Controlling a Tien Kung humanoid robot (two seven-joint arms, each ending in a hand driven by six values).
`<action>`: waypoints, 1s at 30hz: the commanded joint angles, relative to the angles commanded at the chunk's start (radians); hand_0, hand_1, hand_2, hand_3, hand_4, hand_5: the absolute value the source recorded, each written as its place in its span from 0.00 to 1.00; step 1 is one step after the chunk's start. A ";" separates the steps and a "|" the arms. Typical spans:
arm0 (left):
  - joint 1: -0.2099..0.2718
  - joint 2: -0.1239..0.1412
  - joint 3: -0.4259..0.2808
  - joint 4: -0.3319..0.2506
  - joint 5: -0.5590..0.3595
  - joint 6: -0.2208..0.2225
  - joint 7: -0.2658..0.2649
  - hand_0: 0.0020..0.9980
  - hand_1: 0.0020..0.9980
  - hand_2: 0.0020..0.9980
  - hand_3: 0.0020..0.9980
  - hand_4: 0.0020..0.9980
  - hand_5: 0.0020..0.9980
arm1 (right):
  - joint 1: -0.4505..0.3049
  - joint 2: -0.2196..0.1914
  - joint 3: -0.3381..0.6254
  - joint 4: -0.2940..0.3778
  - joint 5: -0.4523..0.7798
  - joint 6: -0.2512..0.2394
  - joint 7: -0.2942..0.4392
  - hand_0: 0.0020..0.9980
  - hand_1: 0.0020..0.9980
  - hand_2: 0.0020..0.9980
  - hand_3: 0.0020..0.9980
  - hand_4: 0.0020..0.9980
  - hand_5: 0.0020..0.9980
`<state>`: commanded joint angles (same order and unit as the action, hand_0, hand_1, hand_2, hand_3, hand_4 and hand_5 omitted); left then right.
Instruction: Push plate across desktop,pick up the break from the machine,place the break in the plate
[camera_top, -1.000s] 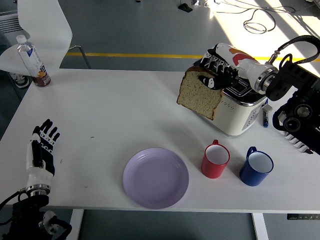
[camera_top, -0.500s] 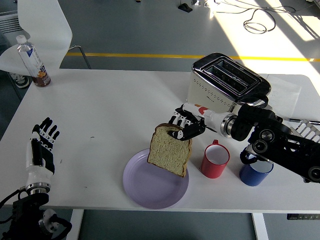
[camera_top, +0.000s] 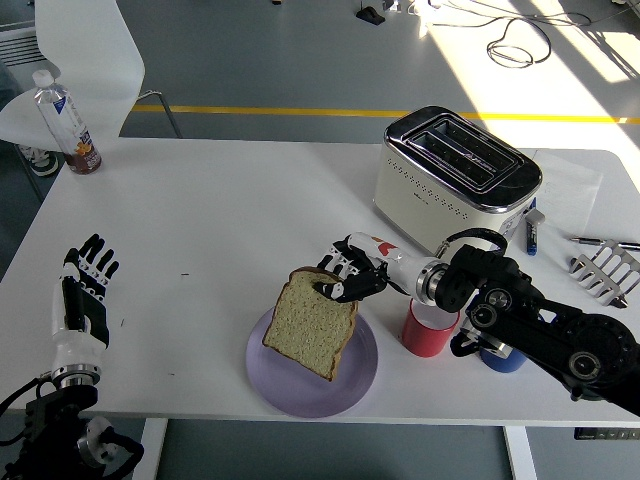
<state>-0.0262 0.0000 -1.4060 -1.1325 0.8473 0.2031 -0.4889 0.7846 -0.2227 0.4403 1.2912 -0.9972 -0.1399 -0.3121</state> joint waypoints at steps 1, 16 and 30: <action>0.000 0.000 0.000 0.000 0.000 0.000 0.000 0.83 0.85 0.90 0.80 0.51 1.00 | -0.004 0.003 -0.003 -0.007 0.000 -0.004 0.005 0.27 0.24 0.32 0.35 0.13 0.03; 0.000 0.000 0.001 0.001 0.000 0.001 0.002 0.83 0.85 0.90 0.80 0.50 1.00 | -0.029 0.002 -0.068 -0.067 -0.095 0.001 0.117 0.39 0.42 0.48 0.50 0.28 0.09; -0.001 0.000 0.001 0.004 -0.001 0.005 -0.002 0.83 0.85 0.90 0.80 0.49 1.00 | -0.017 0.023 -0.077 -0.129 -0.186 0.051 0.270 0.72 0.73 0.72 0.70 0.52 0.23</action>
<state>-0.0270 0.0000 -1.4050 -1.1281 0.8466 0.2085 -0.4909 0.7676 -0.1992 0.3630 1.1617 -1.1828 -0.0892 -0.0421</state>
